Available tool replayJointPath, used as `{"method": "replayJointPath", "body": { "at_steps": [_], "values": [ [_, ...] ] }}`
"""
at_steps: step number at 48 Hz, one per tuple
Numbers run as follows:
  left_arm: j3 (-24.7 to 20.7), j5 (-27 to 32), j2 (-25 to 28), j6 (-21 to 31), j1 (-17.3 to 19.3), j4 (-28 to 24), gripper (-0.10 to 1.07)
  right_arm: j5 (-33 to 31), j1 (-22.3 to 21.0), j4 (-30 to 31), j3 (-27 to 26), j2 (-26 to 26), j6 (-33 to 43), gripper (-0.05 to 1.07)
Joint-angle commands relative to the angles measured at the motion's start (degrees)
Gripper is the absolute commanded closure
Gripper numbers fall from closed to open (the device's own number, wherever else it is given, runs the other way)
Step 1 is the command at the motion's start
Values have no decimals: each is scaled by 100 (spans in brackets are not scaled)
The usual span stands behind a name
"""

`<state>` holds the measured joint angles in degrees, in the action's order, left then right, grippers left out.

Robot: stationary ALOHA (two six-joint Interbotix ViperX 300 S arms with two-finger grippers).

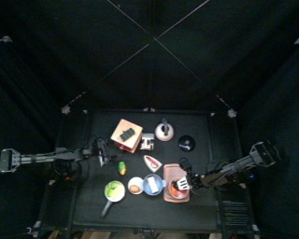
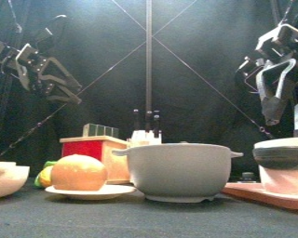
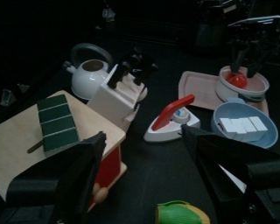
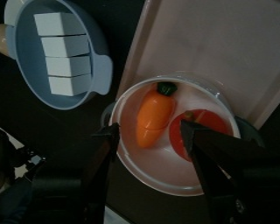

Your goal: Place carrot in pot

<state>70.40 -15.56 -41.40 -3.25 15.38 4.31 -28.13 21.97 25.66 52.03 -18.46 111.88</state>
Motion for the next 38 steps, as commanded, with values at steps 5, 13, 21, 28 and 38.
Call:
{"method": "replayJointPath", "body": {
  "at_steps": [5, 13, 21, 28, 38],
  "values": [
    [-88, -53, 18, -9, -9, -9, -4, 0, 18, -9, -123, -185, -18, 13],
    [-88, -44, 18, -9, -9, -9, -4, 26, 18, 9, -105, -193, -26, 13],
    [-79, -53, 18, 0, -9, -9, -4, 53, 18, 44, -123, -193, -35, 13],
    [-79, -53, 18, 0, -9, -9, -4, 229, 9, 97, -105, -193, -44, 13],
    [-70, -44, 18, 9, -9, 0, -4, 448, -35, 290, 44, -211, -53, 13]
  ]
}}
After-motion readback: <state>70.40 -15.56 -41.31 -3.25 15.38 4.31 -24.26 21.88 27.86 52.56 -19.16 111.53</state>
